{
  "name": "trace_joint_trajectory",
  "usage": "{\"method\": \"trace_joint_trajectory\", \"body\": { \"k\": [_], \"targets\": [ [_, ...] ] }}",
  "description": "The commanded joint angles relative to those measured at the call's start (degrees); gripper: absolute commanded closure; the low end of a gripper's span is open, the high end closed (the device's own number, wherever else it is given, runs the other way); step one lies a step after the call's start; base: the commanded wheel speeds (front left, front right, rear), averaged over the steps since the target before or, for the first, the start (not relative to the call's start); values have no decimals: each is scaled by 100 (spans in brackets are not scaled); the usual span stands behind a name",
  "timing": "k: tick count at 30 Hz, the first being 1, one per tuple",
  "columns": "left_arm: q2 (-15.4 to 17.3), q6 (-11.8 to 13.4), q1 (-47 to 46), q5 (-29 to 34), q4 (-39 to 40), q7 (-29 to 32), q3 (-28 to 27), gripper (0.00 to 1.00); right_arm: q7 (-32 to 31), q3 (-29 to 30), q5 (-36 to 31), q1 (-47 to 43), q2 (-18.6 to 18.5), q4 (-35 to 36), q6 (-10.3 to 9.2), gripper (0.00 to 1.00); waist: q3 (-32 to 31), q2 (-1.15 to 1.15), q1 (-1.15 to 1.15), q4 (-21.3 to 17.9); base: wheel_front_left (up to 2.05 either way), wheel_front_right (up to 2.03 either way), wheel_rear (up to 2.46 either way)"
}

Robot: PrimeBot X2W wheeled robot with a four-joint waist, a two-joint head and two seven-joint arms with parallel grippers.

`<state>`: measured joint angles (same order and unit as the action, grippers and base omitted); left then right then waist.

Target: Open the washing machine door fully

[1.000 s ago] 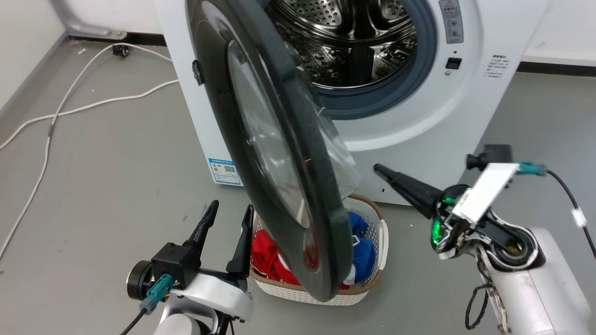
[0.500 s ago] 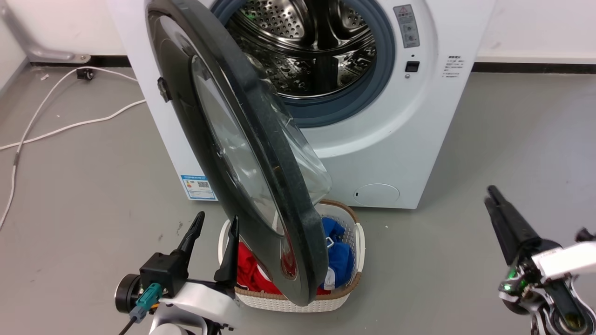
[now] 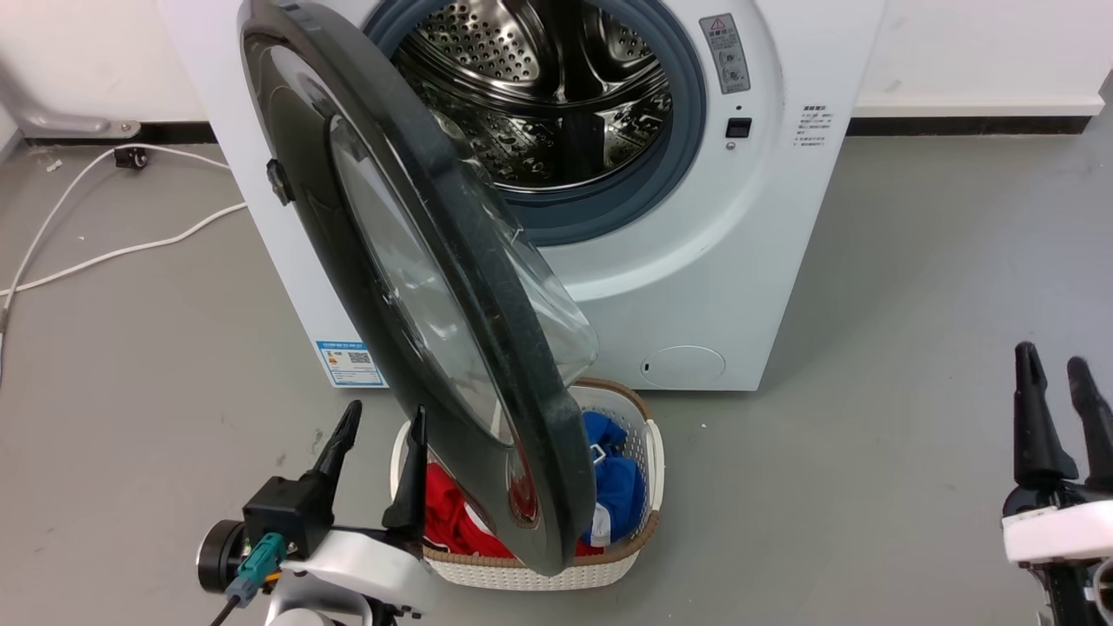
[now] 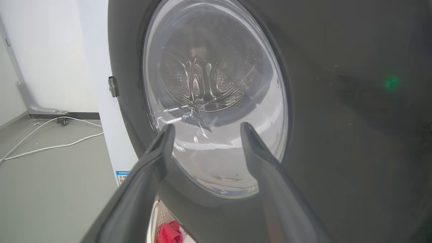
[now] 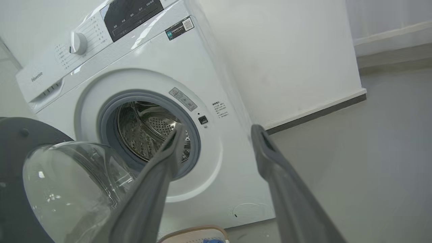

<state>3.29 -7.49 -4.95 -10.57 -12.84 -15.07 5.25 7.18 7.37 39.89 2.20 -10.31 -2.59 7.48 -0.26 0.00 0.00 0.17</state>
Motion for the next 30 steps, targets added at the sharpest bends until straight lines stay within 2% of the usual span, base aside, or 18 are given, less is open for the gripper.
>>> {"method": "trace_joint_trajectory", "body": {
  "k": [1,7,11,15,30],
  "targets": [
    [30,3,63,31,8,-15,-33,0,64,-25,-607,-95,0,194,3,0,-2,0,0,-12,0,0,0],
    [32,3,83,65,27,-14,-85,0,-163,-180,-2427,-338,218,735,2,0,-5,0,0,-21,0,0,0],
    [27,3,80,76,17,-15,-95,0,-291,-337,-3030,-582,400,836,1,0,-8,0,0,-5,0,0,0],
    [17,2,79,69,-13,-15,-102,0,-290,-386,-3224,-802,577,637,1,0,-25,0,0,16,0,0,0],
    [24,1,19,91,-97,-15,-73,0,-244,-403,-3346,-576,665,470,1,0,7,0,0,8,0,0,0]
  ]
}}
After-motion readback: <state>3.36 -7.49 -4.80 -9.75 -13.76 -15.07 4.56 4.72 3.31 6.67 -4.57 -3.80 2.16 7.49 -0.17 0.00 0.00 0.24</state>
